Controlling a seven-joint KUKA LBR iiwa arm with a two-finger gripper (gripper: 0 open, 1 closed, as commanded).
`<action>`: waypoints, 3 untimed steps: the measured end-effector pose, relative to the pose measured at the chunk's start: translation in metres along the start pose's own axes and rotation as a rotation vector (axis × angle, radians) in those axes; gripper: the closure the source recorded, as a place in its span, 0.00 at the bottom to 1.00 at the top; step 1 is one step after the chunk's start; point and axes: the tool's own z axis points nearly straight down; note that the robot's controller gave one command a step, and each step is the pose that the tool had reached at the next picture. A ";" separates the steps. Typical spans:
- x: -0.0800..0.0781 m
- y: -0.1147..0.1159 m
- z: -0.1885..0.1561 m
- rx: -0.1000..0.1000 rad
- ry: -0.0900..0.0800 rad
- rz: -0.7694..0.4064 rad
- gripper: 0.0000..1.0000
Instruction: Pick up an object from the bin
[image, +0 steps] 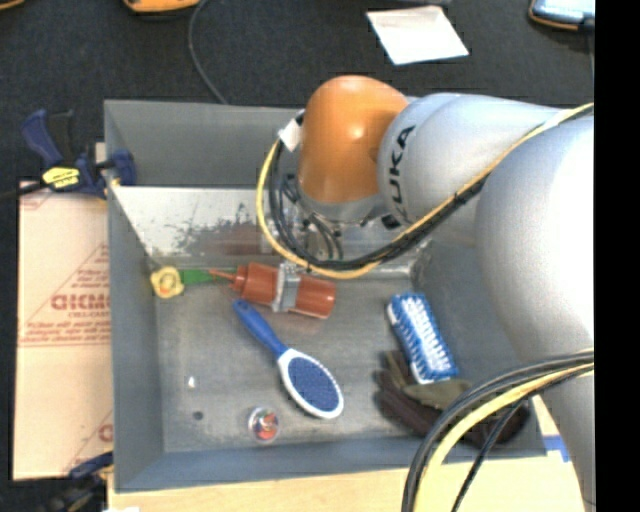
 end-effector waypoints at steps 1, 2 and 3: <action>0.000 0.000 0.000 0.000 0.000 -0.001 0.00; 0.016 0.047 0.061 -0.003 -0.003 0.046 0.00; 0.032 0.041 0.072 -0.005 -0.021 0.066 0.00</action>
Offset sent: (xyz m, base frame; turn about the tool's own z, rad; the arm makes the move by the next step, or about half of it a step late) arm -0.0161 0.0457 -0.0606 0.0499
